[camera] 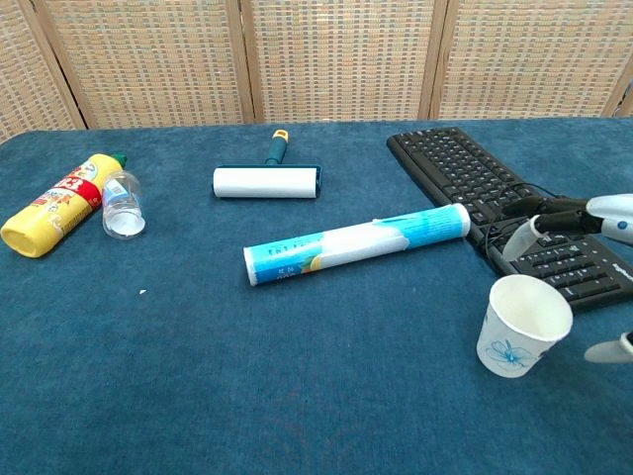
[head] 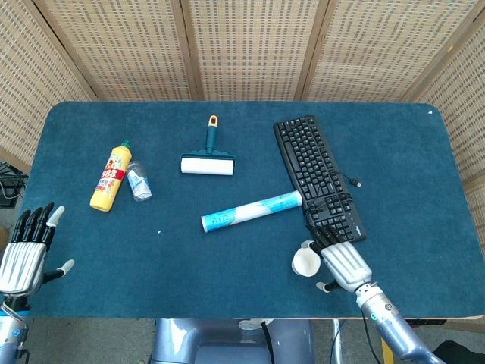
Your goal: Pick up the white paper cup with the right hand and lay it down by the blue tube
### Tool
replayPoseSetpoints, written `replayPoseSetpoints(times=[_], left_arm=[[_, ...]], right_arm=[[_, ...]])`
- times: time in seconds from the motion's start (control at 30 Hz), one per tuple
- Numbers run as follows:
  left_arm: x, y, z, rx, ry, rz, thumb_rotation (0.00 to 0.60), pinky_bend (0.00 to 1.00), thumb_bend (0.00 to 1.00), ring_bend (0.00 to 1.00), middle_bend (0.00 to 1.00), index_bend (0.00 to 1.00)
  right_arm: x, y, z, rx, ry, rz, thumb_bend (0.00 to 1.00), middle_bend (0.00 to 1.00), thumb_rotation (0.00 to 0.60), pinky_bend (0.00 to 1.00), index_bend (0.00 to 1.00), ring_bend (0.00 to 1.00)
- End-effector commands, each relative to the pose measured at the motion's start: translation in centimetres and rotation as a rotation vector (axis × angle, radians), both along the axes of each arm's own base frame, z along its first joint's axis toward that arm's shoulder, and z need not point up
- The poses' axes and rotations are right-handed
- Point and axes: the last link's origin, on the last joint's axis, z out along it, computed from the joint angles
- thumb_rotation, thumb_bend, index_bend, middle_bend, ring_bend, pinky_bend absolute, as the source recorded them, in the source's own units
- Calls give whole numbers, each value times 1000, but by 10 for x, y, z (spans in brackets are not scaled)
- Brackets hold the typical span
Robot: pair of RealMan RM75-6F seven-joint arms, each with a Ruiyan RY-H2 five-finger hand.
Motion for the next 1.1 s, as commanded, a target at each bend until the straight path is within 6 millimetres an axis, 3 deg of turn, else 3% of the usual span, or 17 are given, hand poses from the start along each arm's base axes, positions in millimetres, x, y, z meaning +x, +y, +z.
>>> replayPoseSetpoints(times=[0.03, 0.5, 0.7, 0.87, 1.1], left_arm=[[0, 0, -1, -2, 1, -2, 600, 0, 106, 0, 0, 0], [0, 0, -1, -6, 2, 2, 600, 0, 110, 0, 0, 0], [0, 0, -1, -7, -1, 0, 600, 0, 111, 0, 0, 0], [0, 0, 0, -4, -4, 0, 600, 0, 111, 0, 0, 0], [1, 0, -1, -7, -4, -2, 600, 0, 111, 0, 0, 0]], right_arm=[[4, -3, -6, 3, 14, 0, 199, 0, 600, 3, 258, 0], [7, -13, -25, 22, 63, -29, 199, 0, 600, 6, 256, 0], [7, -16, -29, 9, 77, -36, 203, 4, 600, 43, 330, 0], [7, -20, -29, -23, 64, -35, 217, 66, 600, 87, 443, 0], [10, -20, -31, -39, 42, -32, 219, 79, 600, 91, 463, 0]])
